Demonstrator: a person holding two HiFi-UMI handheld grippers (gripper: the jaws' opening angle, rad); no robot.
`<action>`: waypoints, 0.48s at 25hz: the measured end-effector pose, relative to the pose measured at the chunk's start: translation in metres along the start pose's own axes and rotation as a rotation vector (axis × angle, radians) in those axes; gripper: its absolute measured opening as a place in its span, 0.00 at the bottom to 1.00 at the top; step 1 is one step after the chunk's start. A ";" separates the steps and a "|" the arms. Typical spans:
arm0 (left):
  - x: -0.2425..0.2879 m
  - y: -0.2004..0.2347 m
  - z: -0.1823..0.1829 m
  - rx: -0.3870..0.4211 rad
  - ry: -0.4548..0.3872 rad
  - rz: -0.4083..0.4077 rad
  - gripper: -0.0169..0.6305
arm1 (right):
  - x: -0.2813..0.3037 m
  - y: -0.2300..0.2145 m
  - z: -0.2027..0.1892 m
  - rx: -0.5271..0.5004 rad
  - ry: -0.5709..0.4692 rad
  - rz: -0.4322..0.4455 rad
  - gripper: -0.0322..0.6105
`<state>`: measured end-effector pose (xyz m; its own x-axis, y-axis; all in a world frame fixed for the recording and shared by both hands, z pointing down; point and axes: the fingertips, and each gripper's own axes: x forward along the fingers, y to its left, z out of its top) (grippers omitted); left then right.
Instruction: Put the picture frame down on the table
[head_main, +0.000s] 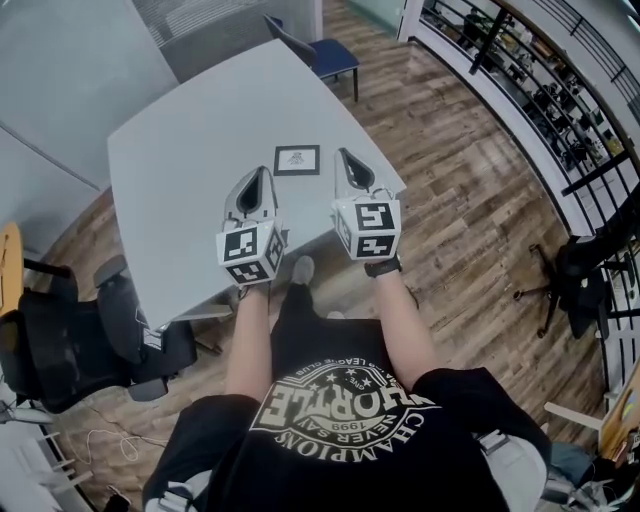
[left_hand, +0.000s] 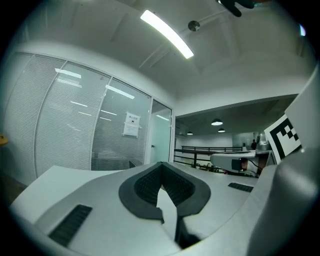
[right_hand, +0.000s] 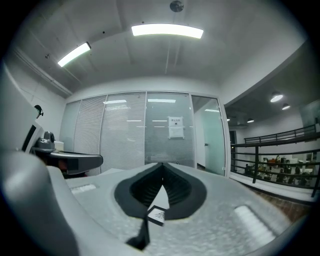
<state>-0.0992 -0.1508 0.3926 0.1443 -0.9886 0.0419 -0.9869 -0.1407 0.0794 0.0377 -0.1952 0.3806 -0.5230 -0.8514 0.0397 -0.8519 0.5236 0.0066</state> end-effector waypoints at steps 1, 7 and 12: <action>-0.001 -0.001 0.001 -0.002 -0.003 -0.002 0.03 | -0.002 0.000 0.001 0.002 0.000 0.001 0.05; 0.002 -0.009 0.003 -0.013 -0.006 -0.020 0.03 | -0.008 -0.005 0.001 0.002 -0.005 -0.007 0.05; 0.008 -0.013 0.005 -0.011 -0.001 -0.032 0.03 | -0.006 -0.010 0.003 0.004 -0.008 -0.011 0.05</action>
<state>-0.0857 -0.1569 0.3874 0.1755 -0.9837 0.0383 -0.9809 -0.1715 0.0917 0.0492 -0.1949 0.3776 -0.5136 -0.8574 0.0317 -0.8578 0.5140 0.0025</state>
